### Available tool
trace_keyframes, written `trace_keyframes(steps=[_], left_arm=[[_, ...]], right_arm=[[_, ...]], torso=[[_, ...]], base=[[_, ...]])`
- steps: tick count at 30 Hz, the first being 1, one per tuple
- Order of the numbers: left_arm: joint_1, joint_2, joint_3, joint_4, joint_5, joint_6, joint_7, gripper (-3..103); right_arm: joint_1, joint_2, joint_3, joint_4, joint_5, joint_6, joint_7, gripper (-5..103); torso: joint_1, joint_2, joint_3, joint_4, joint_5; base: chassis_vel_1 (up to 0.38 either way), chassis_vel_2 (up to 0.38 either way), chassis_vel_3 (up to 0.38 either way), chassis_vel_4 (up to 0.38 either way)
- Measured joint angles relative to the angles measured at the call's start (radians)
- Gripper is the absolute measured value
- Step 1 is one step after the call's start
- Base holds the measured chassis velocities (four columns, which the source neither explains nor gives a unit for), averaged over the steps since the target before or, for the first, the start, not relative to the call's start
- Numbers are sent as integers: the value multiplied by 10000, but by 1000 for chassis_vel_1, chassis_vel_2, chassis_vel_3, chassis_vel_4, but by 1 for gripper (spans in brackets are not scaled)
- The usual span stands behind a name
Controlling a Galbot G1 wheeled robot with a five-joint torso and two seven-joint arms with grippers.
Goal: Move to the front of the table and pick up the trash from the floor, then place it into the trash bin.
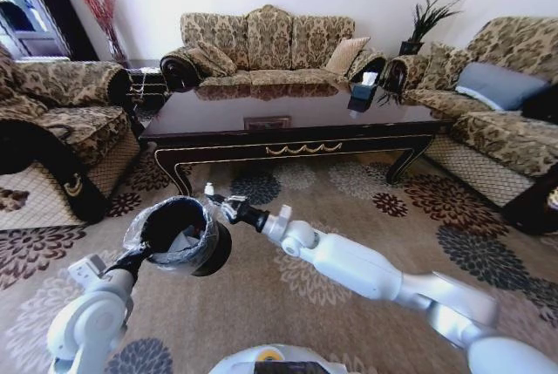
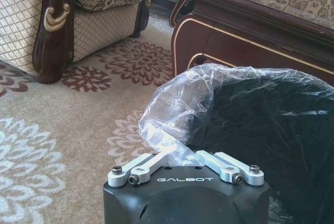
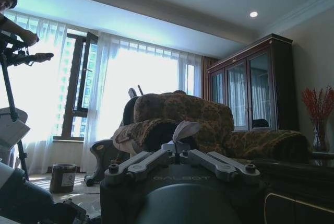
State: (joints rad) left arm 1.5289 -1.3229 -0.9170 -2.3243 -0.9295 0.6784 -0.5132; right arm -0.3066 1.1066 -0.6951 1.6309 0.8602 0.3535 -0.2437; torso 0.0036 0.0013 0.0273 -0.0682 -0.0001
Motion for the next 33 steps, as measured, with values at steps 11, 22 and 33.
trace_keyframes(steps=[11, 22, 33], left_arm=[[-102, 35, -7, 126, 12, 0, 19, 3], [-113, -19, 1, 143, 79, 0, 72, 3], [-73, -35, 1, 128, 186, 0, 118, 3]], right_arm=[[724, 918, -911, -622, -201, -285, 116, 0], [495, 982, -1009, -1013, -239, -413, -362, 25], [366, 267, -856, -758, -280, -385, -796, 68]], torso=[[-1, 0, 0, 0, -2], [-2, 0, 0, 0, 1], [-2, 0, 0, 0, 1]], base=[[0, 0, 0, 0], [0, 0, 0, 0], [0, 0, 0, 0]])
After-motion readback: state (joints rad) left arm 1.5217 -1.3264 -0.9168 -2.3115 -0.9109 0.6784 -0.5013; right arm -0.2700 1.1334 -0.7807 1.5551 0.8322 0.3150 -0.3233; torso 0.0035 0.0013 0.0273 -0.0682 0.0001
